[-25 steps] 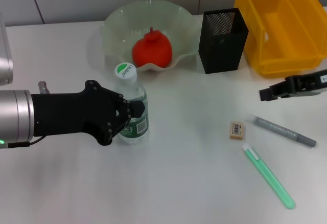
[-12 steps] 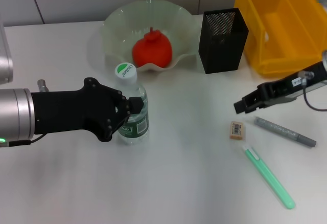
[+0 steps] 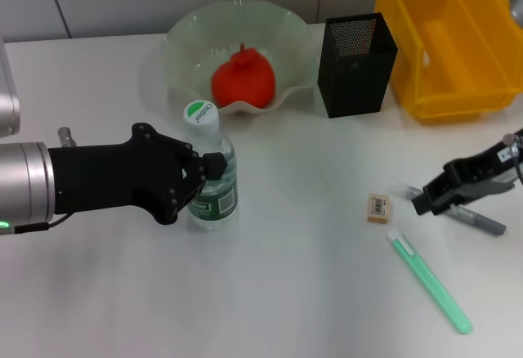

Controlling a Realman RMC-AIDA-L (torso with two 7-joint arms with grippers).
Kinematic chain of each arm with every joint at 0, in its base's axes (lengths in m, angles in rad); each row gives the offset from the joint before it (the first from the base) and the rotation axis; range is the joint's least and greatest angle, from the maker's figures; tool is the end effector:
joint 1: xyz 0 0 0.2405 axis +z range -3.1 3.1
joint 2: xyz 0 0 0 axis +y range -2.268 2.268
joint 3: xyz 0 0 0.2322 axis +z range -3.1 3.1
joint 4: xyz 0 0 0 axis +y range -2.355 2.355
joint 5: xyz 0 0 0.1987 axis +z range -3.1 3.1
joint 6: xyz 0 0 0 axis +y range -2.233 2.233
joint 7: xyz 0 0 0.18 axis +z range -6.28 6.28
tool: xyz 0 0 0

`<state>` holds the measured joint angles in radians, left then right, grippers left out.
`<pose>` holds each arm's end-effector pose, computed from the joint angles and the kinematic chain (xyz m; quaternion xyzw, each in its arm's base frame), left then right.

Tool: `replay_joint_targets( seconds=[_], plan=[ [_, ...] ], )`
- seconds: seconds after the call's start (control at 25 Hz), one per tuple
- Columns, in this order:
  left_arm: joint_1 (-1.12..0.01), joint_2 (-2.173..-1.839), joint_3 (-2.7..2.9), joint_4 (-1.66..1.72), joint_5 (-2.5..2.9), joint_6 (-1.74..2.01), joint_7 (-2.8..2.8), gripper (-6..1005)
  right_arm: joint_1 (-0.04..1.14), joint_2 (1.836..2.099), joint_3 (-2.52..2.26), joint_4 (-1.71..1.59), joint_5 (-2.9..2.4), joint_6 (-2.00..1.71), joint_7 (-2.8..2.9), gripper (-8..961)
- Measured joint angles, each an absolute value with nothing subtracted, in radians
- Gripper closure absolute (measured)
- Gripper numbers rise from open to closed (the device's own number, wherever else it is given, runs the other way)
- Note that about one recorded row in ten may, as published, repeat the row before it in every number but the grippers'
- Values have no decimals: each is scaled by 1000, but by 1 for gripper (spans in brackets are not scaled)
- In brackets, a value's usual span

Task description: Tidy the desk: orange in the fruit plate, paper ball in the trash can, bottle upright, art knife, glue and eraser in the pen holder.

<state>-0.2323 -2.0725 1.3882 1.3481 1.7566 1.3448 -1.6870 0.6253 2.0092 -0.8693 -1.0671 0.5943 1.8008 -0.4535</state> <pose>-0.1516 0.2964 -0.0244 -0.9713 -0.0963 -0.1745 0.1294 0.2415 0.3165 0.0275 -0.7781 0.6179 -0.0751 0.0844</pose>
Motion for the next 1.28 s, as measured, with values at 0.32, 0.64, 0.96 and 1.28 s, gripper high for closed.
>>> replay_joint_targets(
  seconds=[0.32,0.64,0.96,1.28],
  plan=[
    [-241,-2070,1379,1319,1705,1337,-1638,998,607,2047,-903,-1120,508,1710,-491,679],
    [-241,-2066,1379,1319,1711,1336,-1639,997,625,2051,-923,-1087,504,1662,-495,696],
    [-232,-2066,1379,1318,1713,1336,-1633,996,664,2074,-953,-1069,505,1658,-494,695],
    [-220,-2068,1377,1315,1713,1334,-1621,996,682,2079,-1037,-1050,518,1666,-453,694]
  ],
)
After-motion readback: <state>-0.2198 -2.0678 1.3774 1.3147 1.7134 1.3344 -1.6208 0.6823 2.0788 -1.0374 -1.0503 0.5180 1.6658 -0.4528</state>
